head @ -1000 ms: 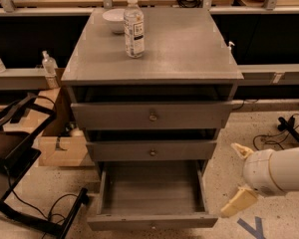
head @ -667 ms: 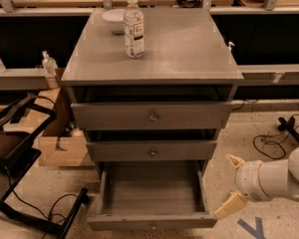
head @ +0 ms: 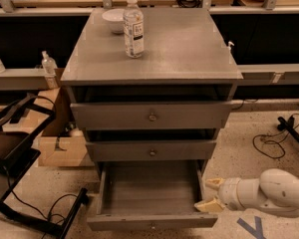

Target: Close bottom drawer

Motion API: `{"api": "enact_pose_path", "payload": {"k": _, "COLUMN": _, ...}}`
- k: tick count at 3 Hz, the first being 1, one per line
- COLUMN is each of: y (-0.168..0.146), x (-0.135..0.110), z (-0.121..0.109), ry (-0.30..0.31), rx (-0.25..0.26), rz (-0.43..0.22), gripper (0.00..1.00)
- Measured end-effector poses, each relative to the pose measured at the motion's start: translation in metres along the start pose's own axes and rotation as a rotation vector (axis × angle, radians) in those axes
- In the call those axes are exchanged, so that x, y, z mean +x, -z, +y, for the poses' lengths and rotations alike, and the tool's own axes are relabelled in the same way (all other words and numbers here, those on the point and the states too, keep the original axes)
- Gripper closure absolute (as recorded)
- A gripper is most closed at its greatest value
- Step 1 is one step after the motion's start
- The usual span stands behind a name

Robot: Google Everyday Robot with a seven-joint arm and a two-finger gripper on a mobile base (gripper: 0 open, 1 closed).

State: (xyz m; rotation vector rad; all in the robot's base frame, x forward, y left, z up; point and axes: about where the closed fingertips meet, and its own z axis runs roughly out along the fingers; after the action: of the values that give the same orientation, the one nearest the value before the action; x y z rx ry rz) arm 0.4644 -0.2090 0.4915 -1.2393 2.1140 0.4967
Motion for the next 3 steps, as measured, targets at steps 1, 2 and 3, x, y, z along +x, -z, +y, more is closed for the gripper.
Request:
{"api": "enact_pose_path", "payload": {"k": 1, "y": -0.042, "x": 0.054, "z": 0.010, "ry": -0.099, "rx": 0.001, "rz": -0.031, "gripper": 0.64}}
{"api": "enact_pose_path", "payload": {"k": 2, "y": -0.054, "x": 0.060, "z": 0.019, "ry": -0.114, "rx": -0.023, "rz": -0.034, "gripper": 0.87}}
{"api": "enact_pose_path", "payload": {"k": 3, "y": -0.055, "x": 0.059, "z": 0.019, "ry": -0.114, "rx": -0.025, "rz": -0.034, "gripper": 1.00}}
